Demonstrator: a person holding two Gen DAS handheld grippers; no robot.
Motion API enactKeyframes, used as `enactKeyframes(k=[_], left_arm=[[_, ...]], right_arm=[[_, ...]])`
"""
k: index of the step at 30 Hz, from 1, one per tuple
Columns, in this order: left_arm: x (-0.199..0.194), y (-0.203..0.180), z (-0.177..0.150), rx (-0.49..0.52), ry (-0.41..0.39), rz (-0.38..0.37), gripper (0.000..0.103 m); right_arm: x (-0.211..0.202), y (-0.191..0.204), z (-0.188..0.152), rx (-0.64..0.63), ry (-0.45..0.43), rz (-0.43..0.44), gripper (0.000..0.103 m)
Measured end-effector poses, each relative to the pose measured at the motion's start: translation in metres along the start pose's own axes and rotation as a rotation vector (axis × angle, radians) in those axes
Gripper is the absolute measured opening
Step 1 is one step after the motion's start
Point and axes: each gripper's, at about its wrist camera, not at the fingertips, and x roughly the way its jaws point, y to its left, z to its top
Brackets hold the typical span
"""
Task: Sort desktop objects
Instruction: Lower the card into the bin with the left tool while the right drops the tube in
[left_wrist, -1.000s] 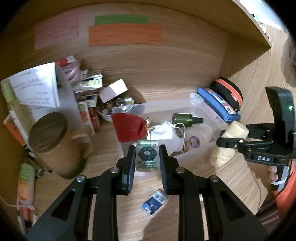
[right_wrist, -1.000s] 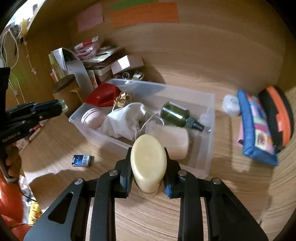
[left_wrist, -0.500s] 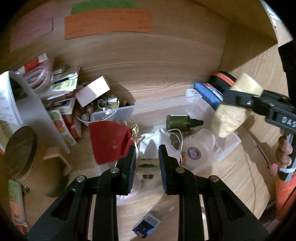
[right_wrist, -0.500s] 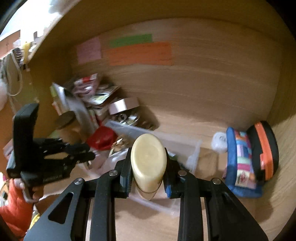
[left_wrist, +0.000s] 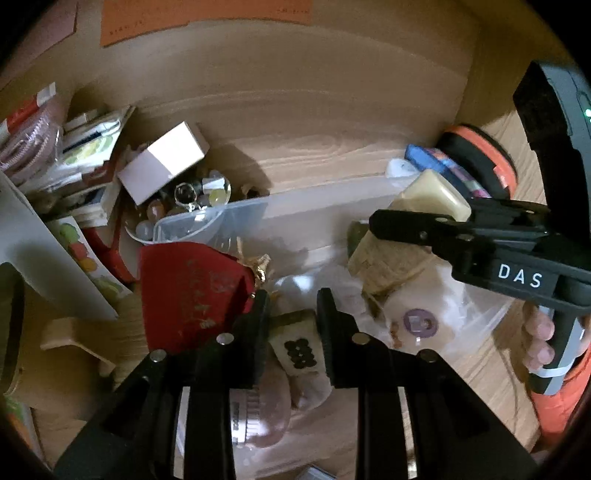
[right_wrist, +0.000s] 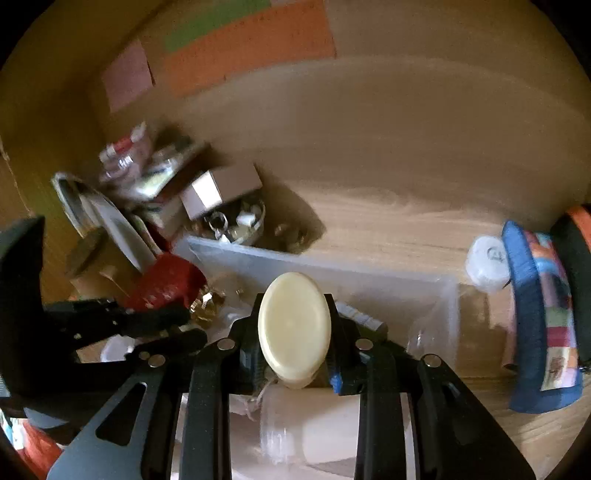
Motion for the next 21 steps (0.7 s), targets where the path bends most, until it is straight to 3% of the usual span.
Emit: enactKeyframes(k=[5,10,15,17,19,21], left_arm=[[0.011,-0.006,-0.004,0.028,0.018,0.040,0.030],[0.014,-0.007,-0.004,0.035,0.019,0.043,0.032],[0.010,-0.005,-0.005,0.034,0.016,0.037,0.034],[0.010,-0.007,-0.004,0.037,0.009,0.044,0.043],[0.005,-0.006,-0.005,0.032,-0.016,0.075,0.067],[-0.001,-0.004,-0.005,0.024,-0.040,0.067,0.071]], right_arm=[[0.012,-0.008,-0.006,0.005,0.037,-0.006,0.025],[0.004,-0.006,-0.009,-0.038,-0.002,-0.059,0.027],[-0.002,-0.002,-0.010,-0.067,-0.031,-0.090,0.049],[-0.004,0.000,-0.009,-0.077,-0.044,-0.104,0.052],[-0.005,0.001,-0.008,-0.081,-0.051,-0.116,0.055],[-0.008,0.001,-0.008,-0.083,-0.058,-0.124,0.060]])
